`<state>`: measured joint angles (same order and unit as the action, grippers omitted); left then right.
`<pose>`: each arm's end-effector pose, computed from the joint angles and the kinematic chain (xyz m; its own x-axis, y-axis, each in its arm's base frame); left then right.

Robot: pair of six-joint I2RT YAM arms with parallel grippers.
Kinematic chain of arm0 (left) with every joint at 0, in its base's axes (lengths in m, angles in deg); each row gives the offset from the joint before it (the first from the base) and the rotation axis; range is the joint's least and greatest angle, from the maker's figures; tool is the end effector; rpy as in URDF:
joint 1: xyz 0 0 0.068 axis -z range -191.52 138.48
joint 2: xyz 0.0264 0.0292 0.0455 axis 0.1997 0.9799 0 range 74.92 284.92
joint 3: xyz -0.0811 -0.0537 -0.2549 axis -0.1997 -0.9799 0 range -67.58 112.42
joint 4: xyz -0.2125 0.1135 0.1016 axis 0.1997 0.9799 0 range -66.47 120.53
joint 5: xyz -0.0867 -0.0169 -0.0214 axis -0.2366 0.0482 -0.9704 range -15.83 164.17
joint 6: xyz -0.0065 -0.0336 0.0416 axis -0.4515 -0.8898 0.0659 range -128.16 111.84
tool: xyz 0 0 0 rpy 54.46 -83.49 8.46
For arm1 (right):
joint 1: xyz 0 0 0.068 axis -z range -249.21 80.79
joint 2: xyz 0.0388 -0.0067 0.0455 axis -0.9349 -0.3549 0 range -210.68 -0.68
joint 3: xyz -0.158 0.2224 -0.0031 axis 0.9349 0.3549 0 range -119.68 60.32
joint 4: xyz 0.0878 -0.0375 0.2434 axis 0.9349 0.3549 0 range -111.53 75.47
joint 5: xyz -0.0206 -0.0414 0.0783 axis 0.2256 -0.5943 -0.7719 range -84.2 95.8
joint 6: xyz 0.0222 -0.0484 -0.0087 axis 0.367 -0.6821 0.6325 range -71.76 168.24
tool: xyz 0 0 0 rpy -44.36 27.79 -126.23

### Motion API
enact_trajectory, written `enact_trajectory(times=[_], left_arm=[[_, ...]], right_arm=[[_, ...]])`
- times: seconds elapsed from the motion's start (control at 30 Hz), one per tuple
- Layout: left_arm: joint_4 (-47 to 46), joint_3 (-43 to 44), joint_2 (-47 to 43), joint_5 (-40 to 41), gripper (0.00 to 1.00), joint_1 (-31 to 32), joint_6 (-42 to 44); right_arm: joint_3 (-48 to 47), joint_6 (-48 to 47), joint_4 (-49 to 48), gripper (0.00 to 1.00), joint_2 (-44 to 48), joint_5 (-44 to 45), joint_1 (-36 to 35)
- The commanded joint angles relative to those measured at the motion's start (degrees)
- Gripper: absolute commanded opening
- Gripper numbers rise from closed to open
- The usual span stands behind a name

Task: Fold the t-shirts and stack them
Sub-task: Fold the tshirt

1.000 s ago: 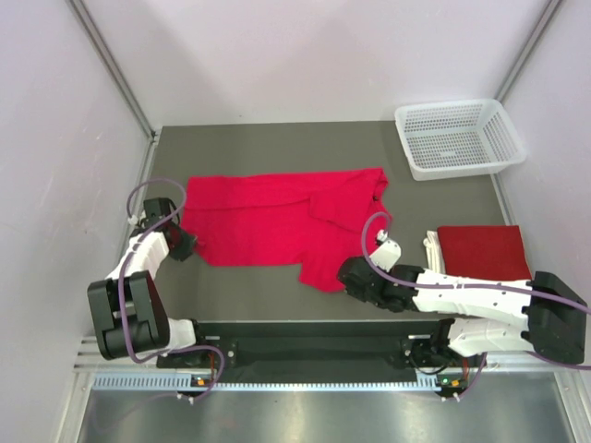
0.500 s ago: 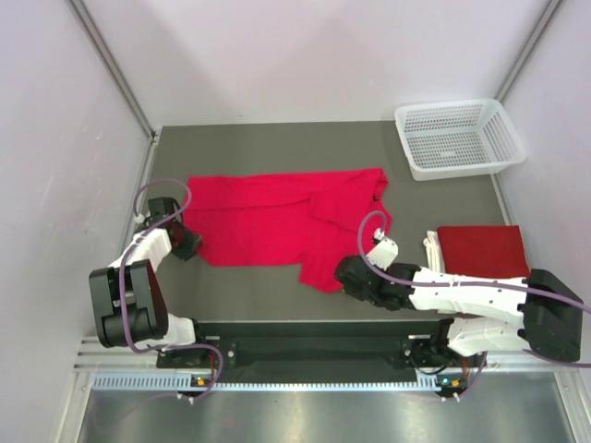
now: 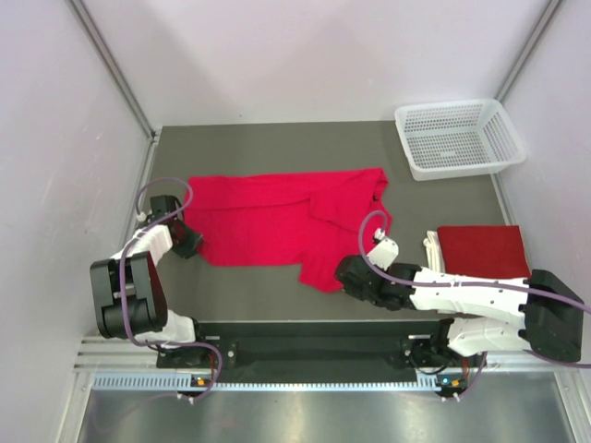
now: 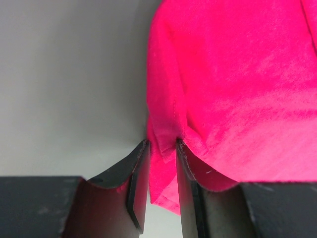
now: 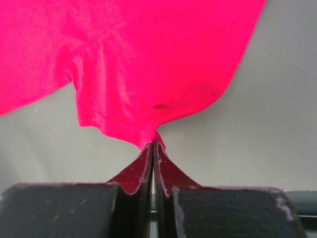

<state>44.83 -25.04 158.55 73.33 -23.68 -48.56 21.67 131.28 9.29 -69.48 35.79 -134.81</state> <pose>0.2598 0.0554 0.1629 -0.5275 -0.7766 -0.3445 -0.7168 0.6244 -0.3102 0.1062 0.1907 0.1969 -0.7272 0.4780 -0.4926 0.2752 0.8605 0.4288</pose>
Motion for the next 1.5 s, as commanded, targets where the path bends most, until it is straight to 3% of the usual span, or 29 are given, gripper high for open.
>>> enact_trajectory(times=[0.0,0.57,0.83,1.27,1.47], left_arm=[[-2.1,2.4,0.5,-0.3,0.33,0.5,0.5],[5.4,7.4,0.2,6.4,0.3,3.0,-0.3],[4.5,6.0,1.8,6.4,0.25,3.6,-1.1],[2.1,4.5,3.0,7.2,0.26,4.7,-0.6],[2.0,3.6,1.6,8.4,0.32,5.6,0.2]], right_arm=[[-0.1,0.2,-0.7,0.0,1.1,1.6,-0.1],[0.1,0.2,-0.3,0.0,1.1,1.8,-0.1],[0.3,0.5,0.2,0.0,1.6,2.3,-0.1],[0.8,1.0,1.0,0.0,3.0,2.9,0.1],[0.4,0.7,1.2,0.0,2.8,2.9,0.3]])
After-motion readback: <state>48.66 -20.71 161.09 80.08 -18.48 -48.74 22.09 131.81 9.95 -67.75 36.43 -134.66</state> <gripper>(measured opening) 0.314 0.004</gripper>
